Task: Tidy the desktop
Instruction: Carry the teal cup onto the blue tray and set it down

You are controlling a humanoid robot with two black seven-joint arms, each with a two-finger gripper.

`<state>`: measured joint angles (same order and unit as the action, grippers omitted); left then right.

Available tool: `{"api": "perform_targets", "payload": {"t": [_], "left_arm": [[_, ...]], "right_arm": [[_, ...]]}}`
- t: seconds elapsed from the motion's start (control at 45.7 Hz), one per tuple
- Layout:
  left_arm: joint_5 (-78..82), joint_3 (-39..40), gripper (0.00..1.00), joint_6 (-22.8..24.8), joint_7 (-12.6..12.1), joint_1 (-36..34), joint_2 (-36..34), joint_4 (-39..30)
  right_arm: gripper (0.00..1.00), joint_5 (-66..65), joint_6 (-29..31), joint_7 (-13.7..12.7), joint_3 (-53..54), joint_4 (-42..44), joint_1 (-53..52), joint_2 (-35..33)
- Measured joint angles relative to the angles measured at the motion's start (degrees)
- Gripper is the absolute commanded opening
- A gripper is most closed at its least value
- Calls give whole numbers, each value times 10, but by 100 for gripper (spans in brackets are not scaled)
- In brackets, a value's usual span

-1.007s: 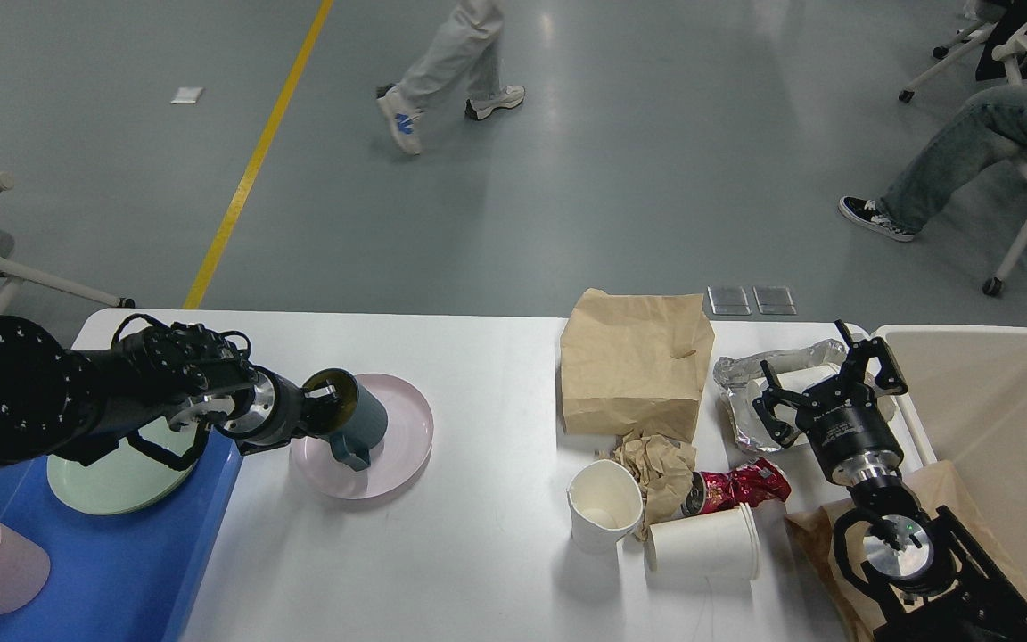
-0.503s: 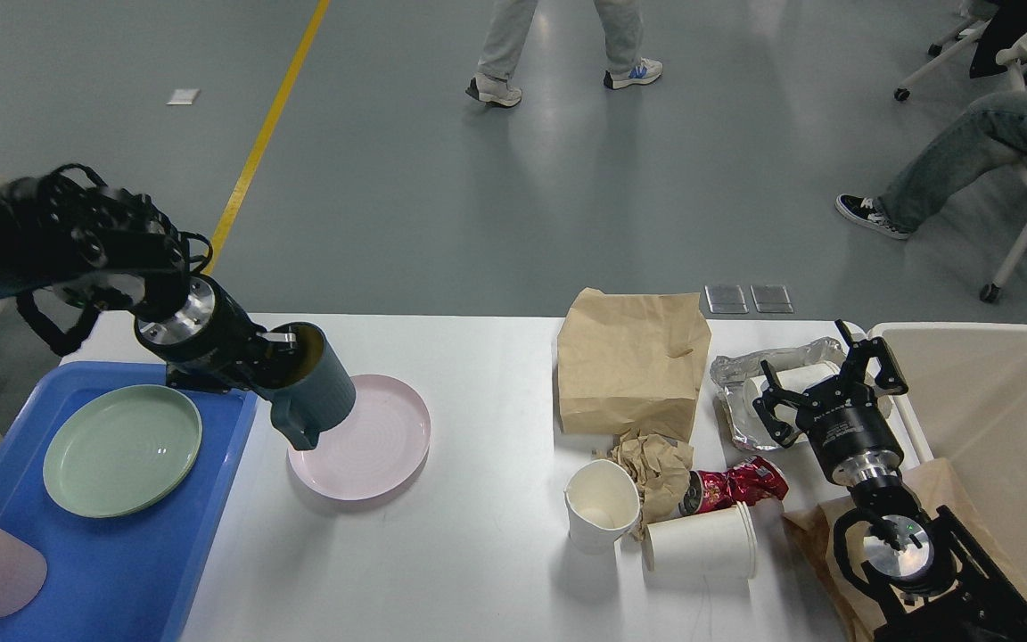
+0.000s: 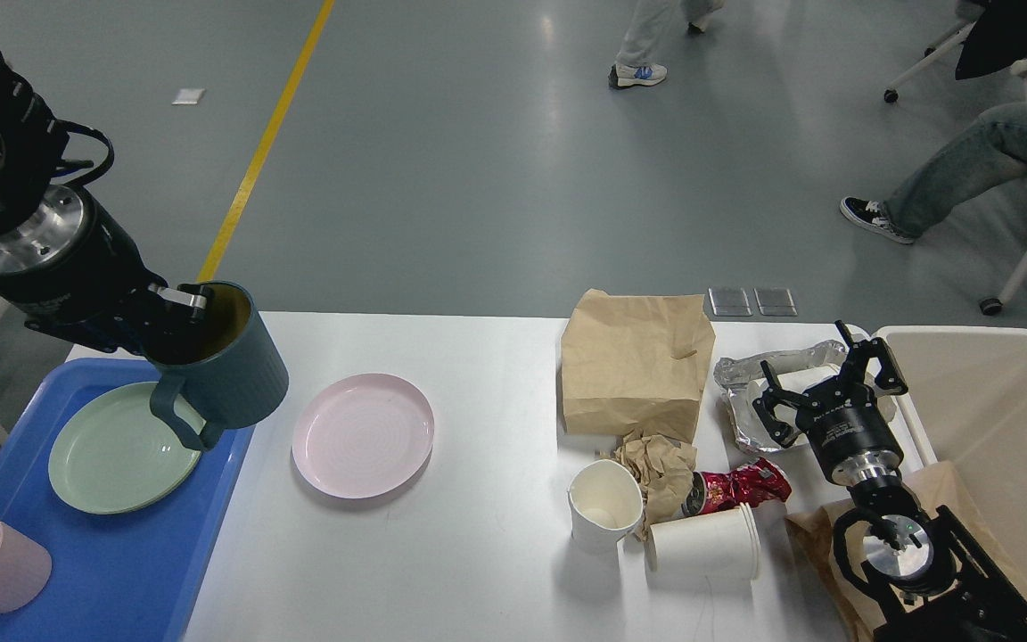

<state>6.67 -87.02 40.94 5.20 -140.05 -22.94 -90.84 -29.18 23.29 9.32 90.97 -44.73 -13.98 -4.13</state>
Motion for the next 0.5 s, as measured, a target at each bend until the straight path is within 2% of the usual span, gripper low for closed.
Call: {"api": "perform_targets", "payload": {"t": [0.109, 0.241, 0.372, 0.503], "left_arm": [[30, -13, 0, 1, 3, 4, -25, -1], [113, -19, 0, -11, 10, 37, -109, 7], [220, -15, 0, -54, 33, 111, -192, 32], [277, -5, 0, -124, 57, 229, -234, 82]], "right_arm": [[100, 0, 0, 0, 0, 0, 0, 0], [100, 0, 0, 0, 0, 0, 0, 0], [100, 0, 1, 0, 0, 0, 0, 0], [100, 0, 1, 0, 0, 0, 0, 0]]}}
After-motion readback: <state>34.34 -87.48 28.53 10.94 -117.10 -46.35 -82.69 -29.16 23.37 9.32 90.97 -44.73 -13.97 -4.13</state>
